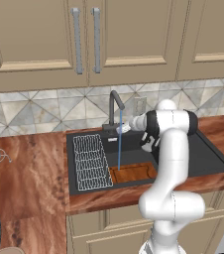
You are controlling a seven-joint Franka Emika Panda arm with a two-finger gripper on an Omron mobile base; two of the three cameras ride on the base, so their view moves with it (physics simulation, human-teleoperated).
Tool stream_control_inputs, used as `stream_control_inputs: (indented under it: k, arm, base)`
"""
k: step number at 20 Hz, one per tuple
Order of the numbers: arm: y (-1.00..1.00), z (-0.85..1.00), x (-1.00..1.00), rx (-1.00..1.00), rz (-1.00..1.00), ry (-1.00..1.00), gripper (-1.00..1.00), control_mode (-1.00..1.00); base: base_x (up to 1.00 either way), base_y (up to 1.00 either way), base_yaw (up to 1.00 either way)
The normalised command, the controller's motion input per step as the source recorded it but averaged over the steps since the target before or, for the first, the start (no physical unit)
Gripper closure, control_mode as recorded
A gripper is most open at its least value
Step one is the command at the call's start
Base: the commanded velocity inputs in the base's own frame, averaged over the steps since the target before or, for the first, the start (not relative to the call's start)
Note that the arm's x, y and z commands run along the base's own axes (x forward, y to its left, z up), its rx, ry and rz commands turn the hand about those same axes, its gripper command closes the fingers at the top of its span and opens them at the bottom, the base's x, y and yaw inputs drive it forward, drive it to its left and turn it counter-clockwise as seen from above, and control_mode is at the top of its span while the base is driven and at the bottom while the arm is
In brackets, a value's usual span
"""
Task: Turn on the sink faucet with hot water and rinse the cutting board for ten seconds, then turn off the faucet. Push the cutting board to reach the water if necessary.
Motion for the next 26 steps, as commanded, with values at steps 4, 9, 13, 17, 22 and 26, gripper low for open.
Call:
stream_control_inputs:
  k: [4, 9, 13, 17, 22, 26]
  arm:
    - [0.00, -0.17, 0.07, 0.00, 0.00, 0.00, -1.00, -1.00]
    - [0.00, -0.08, 0.00, 0.00, 0.00, 0.00, -1.00, -1.00]
    - [0.01, 0.00, 0.00, 0.00, 0.00, 0.00, -1.00, -1.00]
    - [0.06, 0.00, 0.00, 0.00, 0.00, 0.00, -1.00, -1.00]
    - [0.09, 0.00, 0.00, 0.00, 0.00, 0.00, -1.00, -1.00]
    - [0.11, 0.00, 0.00, 0.00, 0.00, 0.00, -1.00, -1.00]
  base:
    - [0.00, 0.00, 0.00]
    - [0.00, 0.00, 0.00]
    - [0.00, 0.00, 0.00]
    - [0.00, 0.00, 0.00]
    - [0.00, 0.00, 0.00]
    - [0.00, 0.00, 0.00]
